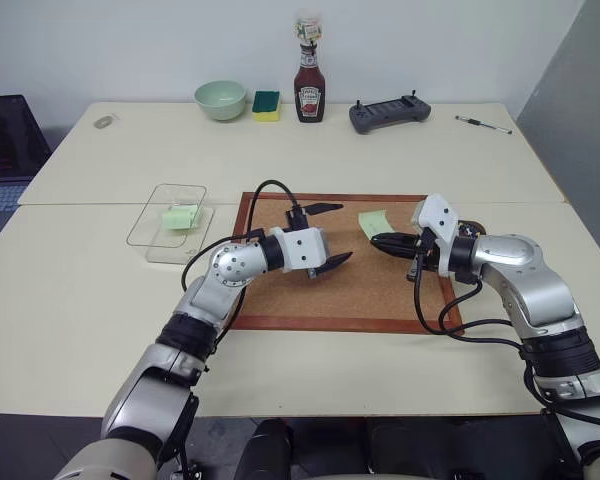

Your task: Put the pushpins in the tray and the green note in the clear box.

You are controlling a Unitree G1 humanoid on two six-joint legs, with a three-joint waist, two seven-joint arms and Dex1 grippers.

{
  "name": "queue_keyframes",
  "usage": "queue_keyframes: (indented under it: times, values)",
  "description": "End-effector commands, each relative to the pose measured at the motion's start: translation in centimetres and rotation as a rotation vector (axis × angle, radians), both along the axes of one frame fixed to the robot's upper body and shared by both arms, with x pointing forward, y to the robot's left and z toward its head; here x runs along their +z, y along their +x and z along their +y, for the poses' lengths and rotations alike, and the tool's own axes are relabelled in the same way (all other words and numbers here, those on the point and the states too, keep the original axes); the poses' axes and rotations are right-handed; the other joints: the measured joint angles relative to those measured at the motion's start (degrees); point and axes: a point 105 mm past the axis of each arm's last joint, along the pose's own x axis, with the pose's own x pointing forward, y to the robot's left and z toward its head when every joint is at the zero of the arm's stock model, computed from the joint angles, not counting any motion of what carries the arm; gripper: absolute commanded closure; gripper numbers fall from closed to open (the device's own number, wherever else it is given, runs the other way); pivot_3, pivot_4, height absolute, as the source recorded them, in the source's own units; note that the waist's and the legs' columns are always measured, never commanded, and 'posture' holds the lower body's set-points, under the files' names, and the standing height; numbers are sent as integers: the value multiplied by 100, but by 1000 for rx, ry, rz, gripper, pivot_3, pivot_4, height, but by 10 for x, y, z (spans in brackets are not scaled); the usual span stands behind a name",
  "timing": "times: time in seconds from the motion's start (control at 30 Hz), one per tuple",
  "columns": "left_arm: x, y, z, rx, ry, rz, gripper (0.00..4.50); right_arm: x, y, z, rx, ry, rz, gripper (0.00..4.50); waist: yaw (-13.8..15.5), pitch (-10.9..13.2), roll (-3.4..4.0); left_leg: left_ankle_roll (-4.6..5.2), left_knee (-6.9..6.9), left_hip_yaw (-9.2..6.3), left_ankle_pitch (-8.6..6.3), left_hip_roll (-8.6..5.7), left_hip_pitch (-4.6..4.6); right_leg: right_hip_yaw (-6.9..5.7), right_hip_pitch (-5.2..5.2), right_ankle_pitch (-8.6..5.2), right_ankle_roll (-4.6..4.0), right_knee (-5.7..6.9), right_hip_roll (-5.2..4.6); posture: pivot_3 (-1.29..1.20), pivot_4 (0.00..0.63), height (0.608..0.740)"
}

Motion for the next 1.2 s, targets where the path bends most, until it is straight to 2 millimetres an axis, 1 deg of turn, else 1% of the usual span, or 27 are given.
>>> queue_keyframes:
  times: [0.03, 0.27, 0.47, 0.5, 0.6, 0.63, 0.93, 1.07, 1.2]
  values:
    - [7, -1, -10, -61, 1, -59, 25, 21, -6, 6, 28, 45, -30, 4500, -1, 0, 0, 0, 0, 0, 0, 0, -1, 1, -2, 0, 0, 0, 0, 0, 150, 740]
    - [-1, -1, -23, -118, 27, -28, 25, 25, -11, 11, 43, 55, -13, 4500, -3, 0, 0, 0, 21, -5, 0, -2, -65, -3, -63, 1, 0, 25, 0, 0, 150, 740]
    - [-4, 3, -27, -112, 37, -29, 25, 26, -13, 13, 48, 67, -3, 4500, -5, 0, 0, 0, 22, -4, 1, -3, -67, -3, -66, 1, 0, 26, 1, 0, 150, 740]
    - [-4, 3, -27, -111, 36, -33, 191, 27, -13, 14, 48, 71, -1, 4500, -5, 0, 0, 0, 22, -4, 1, -3, -67, -3, -66, 1, 0, 26, 1, 0, 150, 740]
    - [-4, 3, -29, -115, 34, -41, 484, 28, -14, 14, 47, 79, 3, 4500, -6, 0, 0, 0, 22, -5, 1, -3, -67, -3, -67, 1, 0, 27, 1, 0, 150, 740]
    - [-4, 2, -30, -119, 35, -43, 824, 28, -14, 14, 46, 83, 4, 4500, -6, 0, 0, 0, 22, -5, 1, -3, -67, -3, -67, 1, 0, 27, 1, 0, 150, 740]
    - [-5, -1, -35, -137, 46, -85, 2435, 30, -13, 15, 37, 100, 11, 4500, -6, 0, 0, 0, 23, -5, 1, -4, -67, -3, -67, 1, 0, 28, 1, 0, 150, 740]
    - [-5, 0, -35, -130, 54, -103, 3272, 31, -12, 15, 34, 108, 13, 4500, -6, 0, 0, 0, 24, -5, 1, -4, -67, -3, -67, 1, 0, 28, 1, 0, 150, 740]
    - [-5, 2, -35, -121, 58, -112, 3928, 32, -11, 15, 27, 114, 13, 4500, -6, 0, 0, 0, 24, -5, 1, -4, -67, -3, -67, 1, 0, 29, 1, 0, 150, 740]
